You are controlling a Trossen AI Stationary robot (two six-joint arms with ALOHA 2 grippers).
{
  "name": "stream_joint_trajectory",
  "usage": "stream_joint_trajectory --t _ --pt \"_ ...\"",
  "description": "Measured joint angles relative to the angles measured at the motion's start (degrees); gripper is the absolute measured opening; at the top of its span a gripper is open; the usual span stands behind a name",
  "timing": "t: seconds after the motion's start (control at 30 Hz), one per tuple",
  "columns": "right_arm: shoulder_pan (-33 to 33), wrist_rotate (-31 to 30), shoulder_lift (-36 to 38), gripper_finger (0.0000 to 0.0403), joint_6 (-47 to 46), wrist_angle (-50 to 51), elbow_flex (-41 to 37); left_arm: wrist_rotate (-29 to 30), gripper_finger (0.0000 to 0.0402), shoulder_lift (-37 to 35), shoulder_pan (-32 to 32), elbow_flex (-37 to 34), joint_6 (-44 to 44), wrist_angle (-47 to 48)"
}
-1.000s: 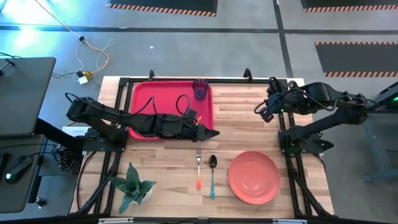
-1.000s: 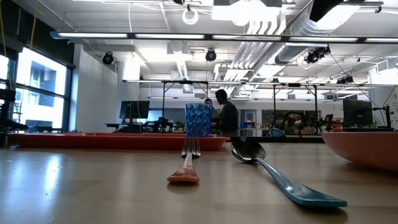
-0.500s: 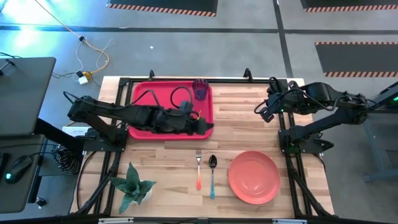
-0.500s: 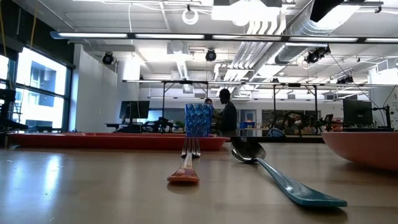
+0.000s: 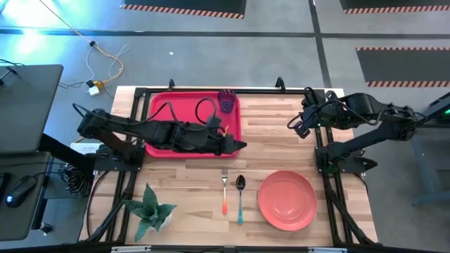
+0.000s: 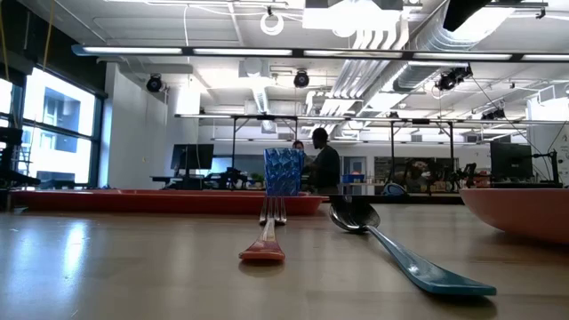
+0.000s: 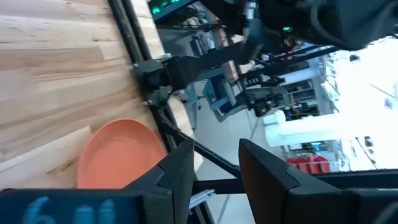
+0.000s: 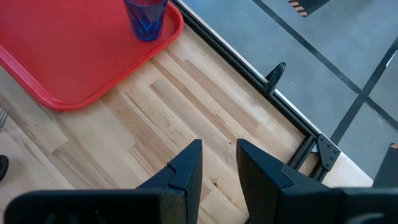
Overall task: Pick and place plate/cup/fork/spoon on tray
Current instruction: Put the orange fork on the left of the red serving tray
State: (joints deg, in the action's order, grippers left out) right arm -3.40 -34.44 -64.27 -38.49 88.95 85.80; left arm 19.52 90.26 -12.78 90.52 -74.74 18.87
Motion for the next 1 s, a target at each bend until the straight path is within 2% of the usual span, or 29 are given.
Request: stream_joint_trajectory --t 0.47,0.7,0.87,1.0 --pt "0.0 0.0 0.0 0.0090 1.2 0.0 0.0 -0.7 0.0115 0.5 2.4 8.6 6.0 4.1" --pt "0.0 0.0 0.0 0.0090 1.3 0.0 0.0 -5.0 0.0115 4.9 4.0 14.9 9.0 4.1" --pt "0.0 0.1 0.0 0.0090 1.2 0.0 0.0 -7.0 0.0115 8.6 5.1 20.5 10.5 9.9" --pt "0.0 0.2 0.0 0.0090 1.1 0.0 0.0 -6.9 0.0115 10.9 5.3 21.3 10.3 14.9"
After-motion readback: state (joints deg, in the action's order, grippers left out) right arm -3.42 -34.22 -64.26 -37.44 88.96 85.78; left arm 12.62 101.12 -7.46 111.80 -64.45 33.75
